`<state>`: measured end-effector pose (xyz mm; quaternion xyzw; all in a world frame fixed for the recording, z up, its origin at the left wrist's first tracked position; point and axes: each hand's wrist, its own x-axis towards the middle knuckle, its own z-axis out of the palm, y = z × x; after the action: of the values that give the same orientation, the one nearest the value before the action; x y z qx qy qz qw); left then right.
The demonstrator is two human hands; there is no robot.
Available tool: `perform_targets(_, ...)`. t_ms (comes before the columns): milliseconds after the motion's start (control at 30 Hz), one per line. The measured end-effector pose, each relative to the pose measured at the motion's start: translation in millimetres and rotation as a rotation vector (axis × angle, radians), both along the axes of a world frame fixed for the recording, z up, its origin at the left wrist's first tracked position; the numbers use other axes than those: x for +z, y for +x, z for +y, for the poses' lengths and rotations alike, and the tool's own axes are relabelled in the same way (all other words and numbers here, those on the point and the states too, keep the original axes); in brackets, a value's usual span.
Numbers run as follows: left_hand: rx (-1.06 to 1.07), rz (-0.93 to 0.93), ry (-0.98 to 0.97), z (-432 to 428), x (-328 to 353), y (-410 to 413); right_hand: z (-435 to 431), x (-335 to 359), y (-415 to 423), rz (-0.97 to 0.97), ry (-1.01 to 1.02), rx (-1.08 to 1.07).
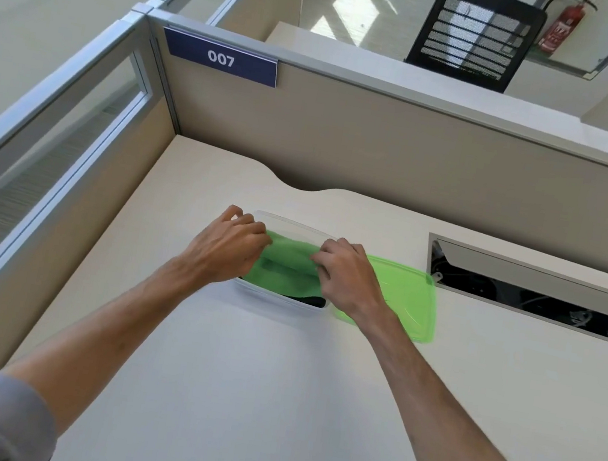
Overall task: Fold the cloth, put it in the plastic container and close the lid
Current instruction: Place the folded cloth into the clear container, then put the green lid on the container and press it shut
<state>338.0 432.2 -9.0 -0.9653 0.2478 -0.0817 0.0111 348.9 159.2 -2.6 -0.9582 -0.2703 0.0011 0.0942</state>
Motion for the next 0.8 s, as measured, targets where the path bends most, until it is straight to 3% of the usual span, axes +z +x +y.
perform_targets(200, 0.006, -0.134, -0.284, -50, 8, -20, -57, 2, -38, -0.217, 0.328, -0.365)
perform_targets(367, -0.223, -0.113, -0.396, -135, 1, -53, -129, -30, -80, -0.105, 0.291, -0.697)
perform_targets(467, -0.339, -0.031, -0.331, -187, -20, -78, -157, -42, -89, -0.052, 0.306, -0.815)
perform_targets(700, -0.033, 0.224, -0.267, -245, -68, -86, -171, -49, -71, 0.217, 0.464, -1.132)
perform_targets(800, 0.002, 0.27, -0.267, -250, -71, -81, -174, -53, -65, 0.317, 0.569, -1.215)
